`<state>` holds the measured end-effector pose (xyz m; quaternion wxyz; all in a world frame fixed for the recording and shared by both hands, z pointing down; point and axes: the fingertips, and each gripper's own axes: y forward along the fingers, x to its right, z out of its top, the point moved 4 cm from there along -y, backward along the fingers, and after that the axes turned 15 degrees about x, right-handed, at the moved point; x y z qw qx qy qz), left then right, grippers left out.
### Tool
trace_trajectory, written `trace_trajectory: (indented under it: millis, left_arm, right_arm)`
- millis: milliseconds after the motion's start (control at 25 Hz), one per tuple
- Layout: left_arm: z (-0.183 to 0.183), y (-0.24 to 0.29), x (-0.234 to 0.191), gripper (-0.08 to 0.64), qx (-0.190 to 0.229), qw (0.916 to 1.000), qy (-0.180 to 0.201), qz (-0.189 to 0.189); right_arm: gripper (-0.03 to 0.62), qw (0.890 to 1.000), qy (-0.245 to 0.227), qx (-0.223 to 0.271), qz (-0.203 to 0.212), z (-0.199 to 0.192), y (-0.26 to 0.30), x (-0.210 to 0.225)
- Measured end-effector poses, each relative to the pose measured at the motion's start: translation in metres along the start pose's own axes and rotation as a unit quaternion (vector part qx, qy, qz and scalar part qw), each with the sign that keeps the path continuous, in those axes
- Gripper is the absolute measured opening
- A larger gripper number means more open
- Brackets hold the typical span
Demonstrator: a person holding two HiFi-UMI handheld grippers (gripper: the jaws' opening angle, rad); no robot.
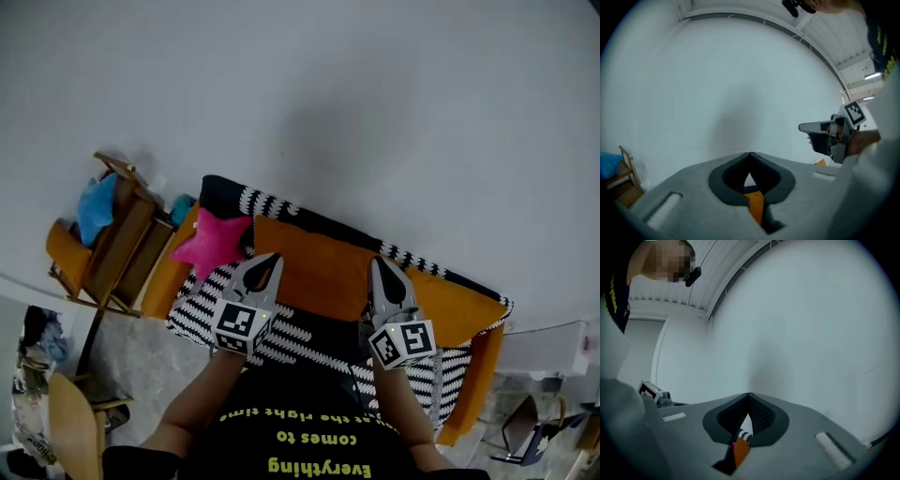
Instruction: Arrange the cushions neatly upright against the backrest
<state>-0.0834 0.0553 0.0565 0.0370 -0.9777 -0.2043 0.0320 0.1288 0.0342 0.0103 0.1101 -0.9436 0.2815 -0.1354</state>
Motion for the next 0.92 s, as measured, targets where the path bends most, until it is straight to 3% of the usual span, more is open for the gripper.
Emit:
trace_trajectory:
  millis: [920]
  left_arm:
    - [0.001, -0.022, 0.021, -0.002, 0.0, 0.9999, 0.008, 0.01]
  right_arm:
    - [0.011, 1.0, 0.0, -0.015, 0.01, 0.002, -0.031, -0.006]
